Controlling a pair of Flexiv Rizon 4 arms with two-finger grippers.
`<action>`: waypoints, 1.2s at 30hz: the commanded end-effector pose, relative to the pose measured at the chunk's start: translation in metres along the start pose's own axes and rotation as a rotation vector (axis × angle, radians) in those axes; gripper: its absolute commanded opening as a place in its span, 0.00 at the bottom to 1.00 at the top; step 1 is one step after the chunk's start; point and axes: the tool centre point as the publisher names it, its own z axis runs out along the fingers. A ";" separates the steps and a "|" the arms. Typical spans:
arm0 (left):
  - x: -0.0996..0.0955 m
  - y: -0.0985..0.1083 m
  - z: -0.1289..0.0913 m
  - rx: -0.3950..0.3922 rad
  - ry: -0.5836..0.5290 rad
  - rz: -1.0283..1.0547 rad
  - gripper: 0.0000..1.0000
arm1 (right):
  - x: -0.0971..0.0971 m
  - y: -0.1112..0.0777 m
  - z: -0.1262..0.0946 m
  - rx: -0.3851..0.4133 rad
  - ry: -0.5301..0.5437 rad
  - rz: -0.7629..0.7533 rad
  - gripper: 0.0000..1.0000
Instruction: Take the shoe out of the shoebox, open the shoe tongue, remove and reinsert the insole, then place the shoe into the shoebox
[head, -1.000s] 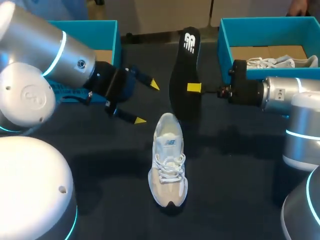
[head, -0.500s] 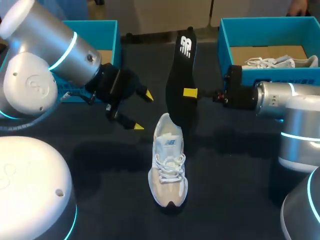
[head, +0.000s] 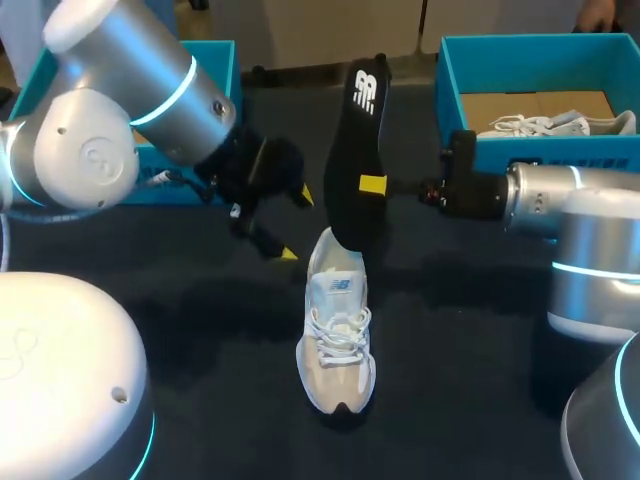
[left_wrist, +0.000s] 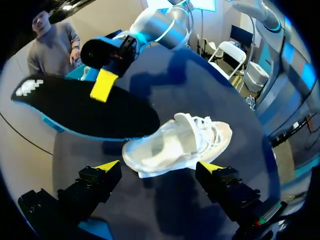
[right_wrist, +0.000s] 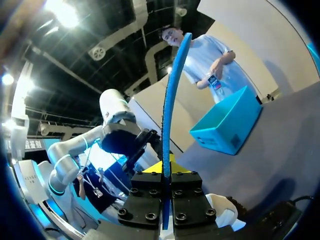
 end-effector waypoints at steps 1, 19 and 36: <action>0.002 0.007 0.012 -0.023 -0.002 -0.033 1.00 | -0.008 -0.003 0.011 0.000 0.008 -0.010 0.00; 0.011 0.019 0.019 -0.062 -0.042 -0.113 1.00 | -0.022 -0.015 0.024 -0.015 -0.020 -0.037 0.00; 0.015 0.037 0.044 -0.069 -0.008 -0.131 1.00 | -0.031 -0.031 0.029 -0.020 0.007 -0.048 0.00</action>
